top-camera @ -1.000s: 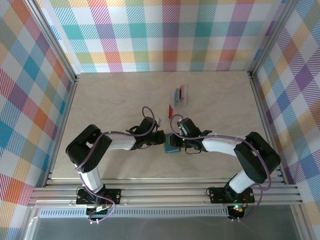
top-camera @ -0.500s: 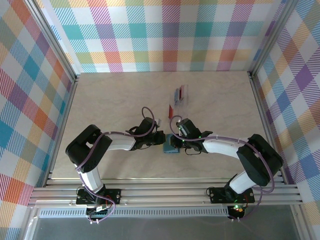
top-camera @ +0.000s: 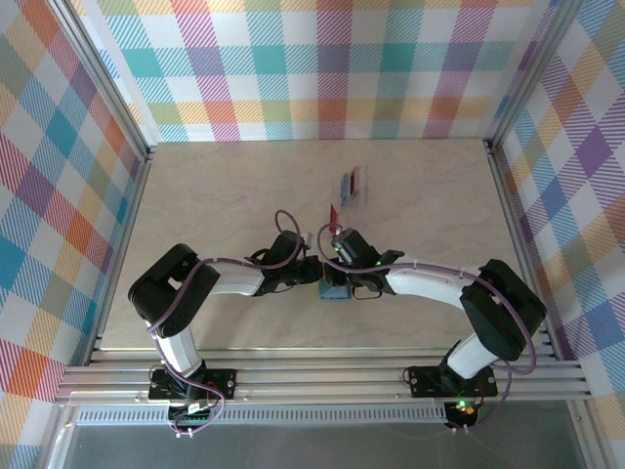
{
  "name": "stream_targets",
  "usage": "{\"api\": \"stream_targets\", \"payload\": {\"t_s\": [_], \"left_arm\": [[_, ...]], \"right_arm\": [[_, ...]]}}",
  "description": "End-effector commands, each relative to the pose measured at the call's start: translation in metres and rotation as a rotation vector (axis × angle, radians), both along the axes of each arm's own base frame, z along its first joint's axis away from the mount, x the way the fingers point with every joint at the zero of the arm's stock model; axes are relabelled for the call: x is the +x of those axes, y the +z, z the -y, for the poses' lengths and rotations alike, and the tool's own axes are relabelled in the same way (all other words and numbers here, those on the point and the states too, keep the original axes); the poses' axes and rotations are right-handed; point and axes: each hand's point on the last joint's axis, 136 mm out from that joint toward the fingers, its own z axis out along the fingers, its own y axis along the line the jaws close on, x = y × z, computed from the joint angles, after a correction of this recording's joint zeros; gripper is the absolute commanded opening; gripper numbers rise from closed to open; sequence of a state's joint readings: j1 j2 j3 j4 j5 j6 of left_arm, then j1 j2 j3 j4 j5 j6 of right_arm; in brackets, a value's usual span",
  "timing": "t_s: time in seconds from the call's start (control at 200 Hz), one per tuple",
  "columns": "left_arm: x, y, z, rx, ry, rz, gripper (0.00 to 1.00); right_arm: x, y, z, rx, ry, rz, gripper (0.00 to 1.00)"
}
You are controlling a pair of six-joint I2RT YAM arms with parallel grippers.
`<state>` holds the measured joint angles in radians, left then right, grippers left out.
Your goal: Put the credit cards into the card holder
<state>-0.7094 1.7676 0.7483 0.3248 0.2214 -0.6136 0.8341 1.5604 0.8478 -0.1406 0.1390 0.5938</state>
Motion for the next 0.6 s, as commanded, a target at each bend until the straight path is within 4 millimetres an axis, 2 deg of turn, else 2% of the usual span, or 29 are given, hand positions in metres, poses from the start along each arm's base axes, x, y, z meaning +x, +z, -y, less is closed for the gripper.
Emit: {"api": "stream_targets", "payload": {"t_s": [0.0,0.295,0.45,0.595], "left_arm": [[-0.0440,-0.0652,-0.0367,0.190,0.008,-0.197,0.00],[-0.0448,-0.0684,-0.0376,0.190,0.012,-0.202,0.00],[-0.0450,-0.0688,-0.0370,0.187,0.011,-0.202,0.00],[-0.0447,-0.0693,-0.0369,0.186,0.014,-0.203,0.00]], "right_arm": [[0.0012,-0.0050,0.0037,-0.094,-0.001,0.014,0.29],[0.0013,-0.0088,0.0056,-0.174,-0.006,0.032,0.37],[-0.0002,-0.0045,-0.0005,-0.142,0.012,0.039,0.37],[-0.0006,-0.0033,0.0027,-0.179,0.009,0.053,0.37]]}}
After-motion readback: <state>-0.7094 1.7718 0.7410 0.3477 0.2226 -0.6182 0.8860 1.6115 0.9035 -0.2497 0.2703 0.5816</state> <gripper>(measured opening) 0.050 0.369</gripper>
